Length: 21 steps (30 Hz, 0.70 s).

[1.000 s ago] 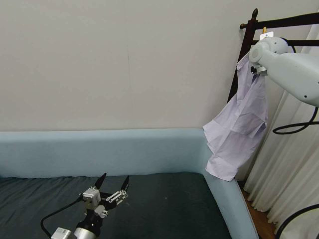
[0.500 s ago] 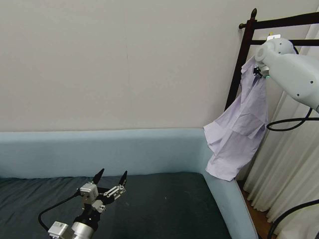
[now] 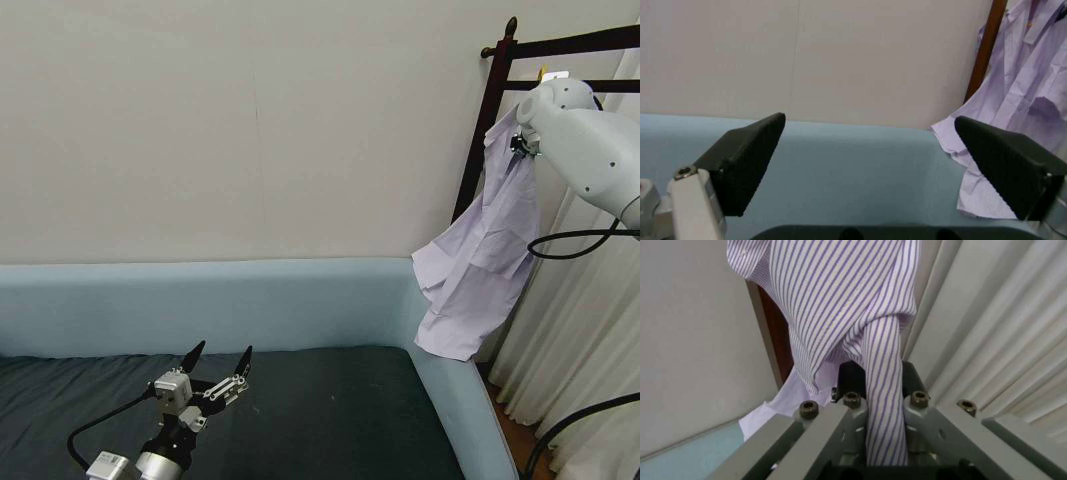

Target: Pick up the clothes from the sofa and hang them on the clothes hanger.

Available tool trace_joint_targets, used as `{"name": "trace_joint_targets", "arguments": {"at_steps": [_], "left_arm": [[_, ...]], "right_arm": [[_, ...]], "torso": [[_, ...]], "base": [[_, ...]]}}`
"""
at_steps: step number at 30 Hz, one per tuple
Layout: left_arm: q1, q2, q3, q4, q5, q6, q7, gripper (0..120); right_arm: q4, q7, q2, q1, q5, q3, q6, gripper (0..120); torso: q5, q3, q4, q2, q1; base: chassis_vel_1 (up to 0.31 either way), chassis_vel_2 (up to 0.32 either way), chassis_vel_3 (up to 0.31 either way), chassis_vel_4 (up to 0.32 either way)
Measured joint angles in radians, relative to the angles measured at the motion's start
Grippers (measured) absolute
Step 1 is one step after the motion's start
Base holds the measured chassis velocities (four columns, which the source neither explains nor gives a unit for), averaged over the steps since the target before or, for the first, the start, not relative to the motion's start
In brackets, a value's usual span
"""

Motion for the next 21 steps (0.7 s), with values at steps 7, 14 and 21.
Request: {"name": "trace_joint_targets", "arguments": {"at_steps": [7,14,21], "left_arm": [[0.012,-0.007,0.003,0.005,0.049,-0.015,0.010,100],[0.019,-0.015,0.006,0.004,0.055,-0.017,0.011,100],[0.032,-0.022,0.009,0.003,0.070,-0.019,0.010,100]], "right_arm": [[0.069,0.032,-0.030,-0.016,0.030,0.010,0.000,14],[0.167,0.086,-0.052,-0.030,0.050,0.036,0.001,37],[0.364,0.119,-0.143,-0.050,0.037,0.066,0.002,64]], "torso": [[0.0000,0.000,-0.0002,0.000,0.000],[-0.0003,0.000,0.0003,0.000,0.000],[-0.0001,0.000,0.0002,0.000,0.000]], "base": [[0.000,0.000,0.000,0.000],[0.000,0.000,0.000,0.000],[0.000,0.000,0.000,0.000]]}}
